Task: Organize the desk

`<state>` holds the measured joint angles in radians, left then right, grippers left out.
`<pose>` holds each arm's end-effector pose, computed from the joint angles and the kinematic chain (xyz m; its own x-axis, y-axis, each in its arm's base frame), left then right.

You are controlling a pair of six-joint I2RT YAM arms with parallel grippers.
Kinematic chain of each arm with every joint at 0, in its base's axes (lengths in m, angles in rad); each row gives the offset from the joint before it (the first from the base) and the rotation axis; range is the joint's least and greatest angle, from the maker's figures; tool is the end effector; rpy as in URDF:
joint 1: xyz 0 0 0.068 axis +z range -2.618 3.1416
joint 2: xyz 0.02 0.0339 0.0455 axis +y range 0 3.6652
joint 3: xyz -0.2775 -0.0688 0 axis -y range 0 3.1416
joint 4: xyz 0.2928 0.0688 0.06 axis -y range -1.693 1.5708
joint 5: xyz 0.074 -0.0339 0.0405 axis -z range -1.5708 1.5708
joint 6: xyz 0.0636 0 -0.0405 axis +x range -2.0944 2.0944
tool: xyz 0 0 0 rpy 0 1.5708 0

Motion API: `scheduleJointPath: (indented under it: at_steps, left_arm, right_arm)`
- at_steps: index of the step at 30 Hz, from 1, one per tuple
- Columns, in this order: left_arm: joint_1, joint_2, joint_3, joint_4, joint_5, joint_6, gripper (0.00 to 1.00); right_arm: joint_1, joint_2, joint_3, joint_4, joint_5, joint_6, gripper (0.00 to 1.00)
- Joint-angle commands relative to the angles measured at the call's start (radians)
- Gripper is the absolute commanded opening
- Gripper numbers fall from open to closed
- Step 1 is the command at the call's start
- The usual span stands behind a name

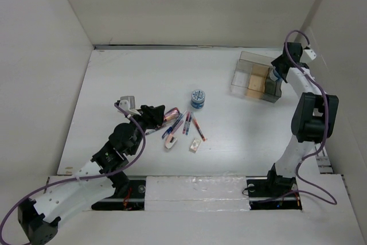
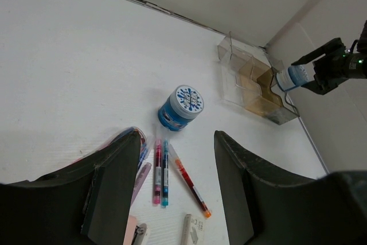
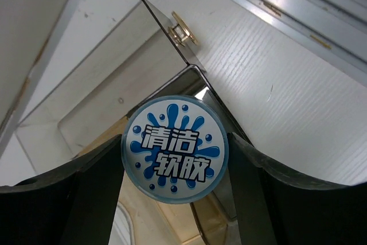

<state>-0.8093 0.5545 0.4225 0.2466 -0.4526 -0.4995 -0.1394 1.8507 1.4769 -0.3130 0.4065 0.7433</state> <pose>0.1668 -0.1347 0.2956 -0.0989 -0.5205 -0.8481 0.3461 0.7811 -0.5197 0.4853 -0.0935 0.2452 -0.1710 0.6517 -0.7390 0.7418 0.5788 0.3387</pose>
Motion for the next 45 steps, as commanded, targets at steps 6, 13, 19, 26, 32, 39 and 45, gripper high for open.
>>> scheduleJointPath:
  at_steps: [6, 13, 19, 26, 32, 39, 45]
  left_arm:
    - [0.002, 0.016, 0.022, 0.04, 0.003, -0.004, 0.5]
    - [0.002, 0.019, 0.024, 0.039, 0.005, -0.005, 0.5]
    - [0.002, 0.012, 0.021, 0.04, 0.005, -0.005, 0.5]
    - [0.002, 0.028, 0.027, 0.039, 0.009, -0.002, 0.51]
    - [0.002, 0.027, 0.029, 0.033, 0.002, -0.004, 0.51]
    - [0.002, 0.03, 0.03, 0.039, 0.022, -0.004, 0.51]
    - [0.002, 0.021, 0.029, 0.034, 0.009, -0.002, 0.51]
  right_arm:
    - [-0.009, 0.059, 0.048, 0.006, -0.052, 0.022, 0.68]
    - [-0.019, -0.017, 0.026, 0.051, -0.087, 0.018, 1.0]
    - [0.014, -0.189, -0.058, 0.156, -0.107, 0.034, 0.97]
    - [0.22, -0.383, -0.254, 0.302, -0.15, 0.005, 0.11]
    - [0.559, -0.415, -0.417, 0.35, -0.104, -0.051, 0.74]
    - [0.814, -0.299, -0.413, 0.255, 0.023, -0.11, 1.0]
    - [0.903, -0.099, -0.268, 0.157, 0.092, -0.156, 1.0]
